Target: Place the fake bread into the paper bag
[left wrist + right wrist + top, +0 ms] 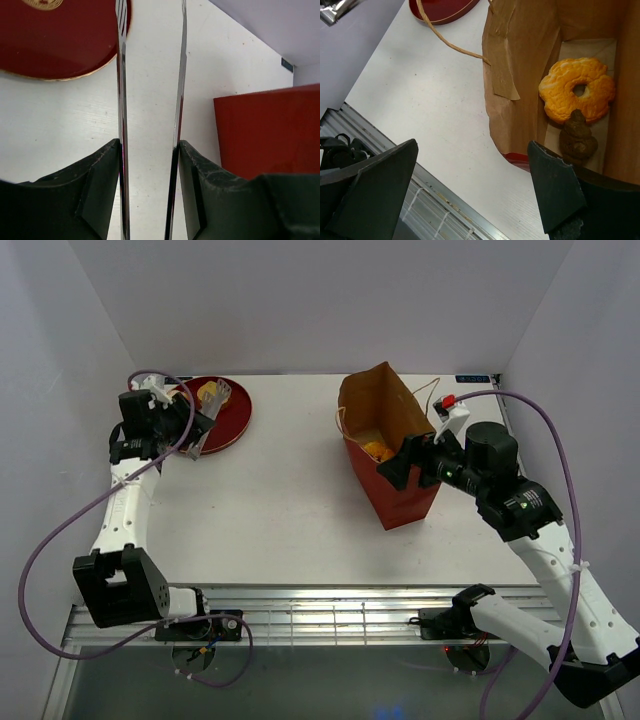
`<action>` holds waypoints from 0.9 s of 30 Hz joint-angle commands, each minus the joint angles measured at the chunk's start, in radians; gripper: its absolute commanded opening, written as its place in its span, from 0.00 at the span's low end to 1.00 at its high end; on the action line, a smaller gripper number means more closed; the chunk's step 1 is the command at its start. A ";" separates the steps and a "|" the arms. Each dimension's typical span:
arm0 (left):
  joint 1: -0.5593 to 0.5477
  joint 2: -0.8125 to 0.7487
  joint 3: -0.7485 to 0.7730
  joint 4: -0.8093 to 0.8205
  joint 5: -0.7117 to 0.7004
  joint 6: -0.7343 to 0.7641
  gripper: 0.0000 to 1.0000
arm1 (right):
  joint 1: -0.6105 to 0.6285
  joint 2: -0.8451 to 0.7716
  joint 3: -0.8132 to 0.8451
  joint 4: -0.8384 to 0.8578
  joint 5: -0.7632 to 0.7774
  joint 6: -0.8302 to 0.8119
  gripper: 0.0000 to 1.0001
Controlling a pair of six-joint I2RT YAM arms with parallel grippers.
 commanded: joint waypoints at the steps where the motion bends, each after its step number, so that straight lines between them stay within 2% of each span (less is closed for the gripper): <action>1: 0.144 0.046 -0.061 0.153 0.239 -0.129 0.58 | 0.007 -0.016 0.061 -0.010 0.027 -0.027 0.96; 3: 0.224 0.073 -0.125 0.263 0.388 -0.249 0.57 | 0.006 -0.016 0.067 -0.013 0.030 -0.030 0.96; 6: 0.264 0.124 -0.178 0.385 0.471 -0.371 0.56 | 0.007 -0.015 0.078 -0.015 0.032 -0.032 0.96; 13: 0.267 0.250 -0.224 0.590 0.513 -0.609 0.56 | 0.007 -0.010 0.088 -0.012 0.027 -0.030 0.96; 16: 0.267 0.311 -0.239 0.632 0.507 -0.698 0.56 | 0.006 -0.015 0.091 -0.016 0.033 -0.030 0.96; 20: 0.267 0.327 -0.265 0.650 0.457 -0.741 0.57 | 0.007 -0.019 0.094 -0.024 0.046 -0.035 0.96; 27: 0.268 0.371 -0.310 0.733 0.447 -0.827 0.57 | 0.007 -0.016 0.094 -0.024 0.047 -0.040 0.96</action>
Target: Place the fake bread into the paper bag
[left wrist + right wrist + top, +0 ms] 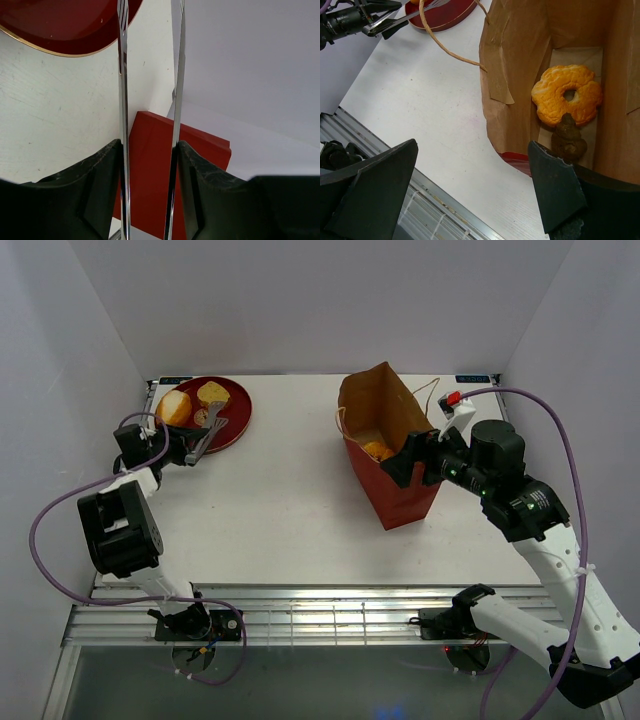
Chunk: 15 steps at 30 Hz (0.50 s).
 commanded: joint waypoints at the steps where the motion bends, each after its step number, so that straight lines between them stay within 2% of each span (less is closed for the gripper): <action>1: 0.002 0.013 -0.011 0.098 -0.009 -0.069 0.57 | 0.007 -0.013 0.044 0.011 0.017 -0.021 0.96; 15: 0.025 0.140 -0.014 0.203 -0.024 -0.138 0.57 | 0.007 0.003 0.042 0.011 0.032 -0.033 0.96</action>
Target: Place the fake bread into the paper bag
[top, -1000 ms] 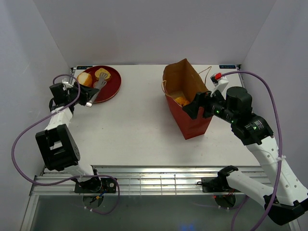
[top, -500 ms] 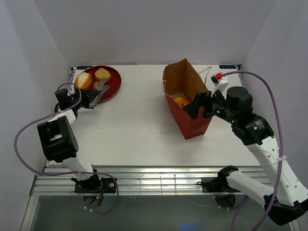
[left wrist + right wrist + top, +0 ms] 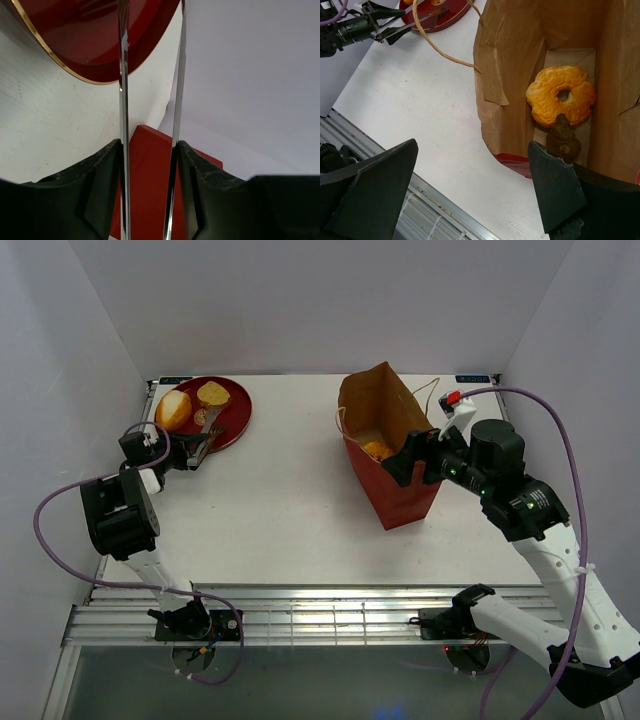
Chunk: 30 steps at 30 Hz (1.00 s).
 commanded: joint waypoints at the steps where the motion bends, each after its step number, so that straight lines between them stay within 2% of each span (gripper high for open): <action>1: 0.011 0.020 0.003 0.077 -0.001 -0.031 0.57 | 0.006 0.006 0.040 0.014 0.012 -0.019 0.96; 12: 0.017 0.141 0.049 0.181 0.010 -0.104 0.57 | 0.007 0.040 0.046 0.017 0.018 -0.025 0.96; 30: 0.014 0.244 0.183 0.175 -0.024 -0.103 0.57 | 0.007 0.061 0.049 0.015 0.032 -0.036 0.96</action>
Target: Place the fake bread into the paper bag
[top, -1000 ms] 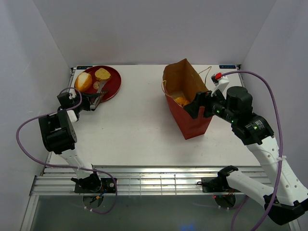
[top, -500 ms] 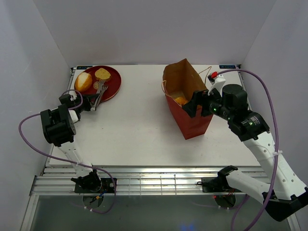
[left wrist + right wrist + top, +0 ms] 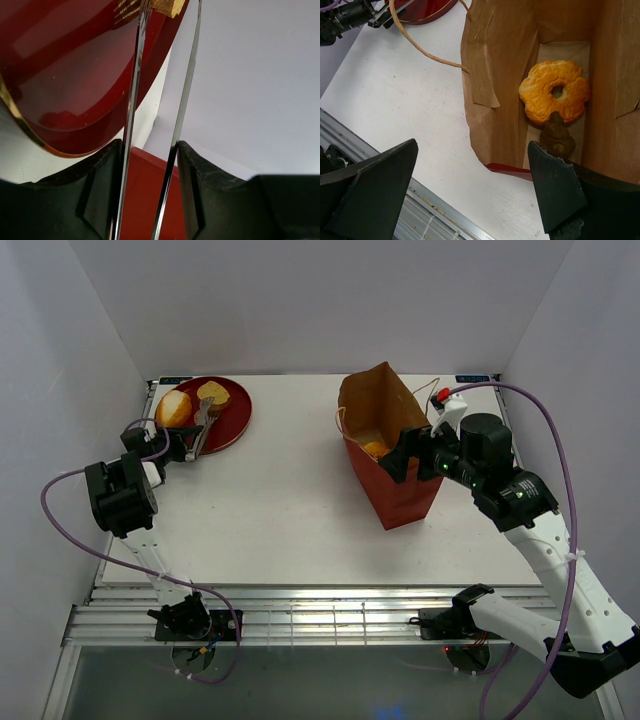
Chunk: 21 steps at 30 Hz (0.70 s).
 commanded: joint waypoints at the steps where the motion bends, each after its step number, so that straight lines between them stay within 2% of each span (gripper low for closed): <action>1: 0.003 0.007 0.048 0.004 -0.017 0.002 0.57 | 0.007 0.003 0.040 0.017 0.015 -0.015 0.96; 10: -0.009 0.064 0.120 -0.016 -0.020 0.021 0.57 | 0.007 0.018 0.028 0.029 0.016 -0.016 0.96; 21: -0.036 0.126 0.199 -0.024 -0.025 0.024 0.52 | 0.007 0.026 0.027 0.028 0.032 -0.027 0.96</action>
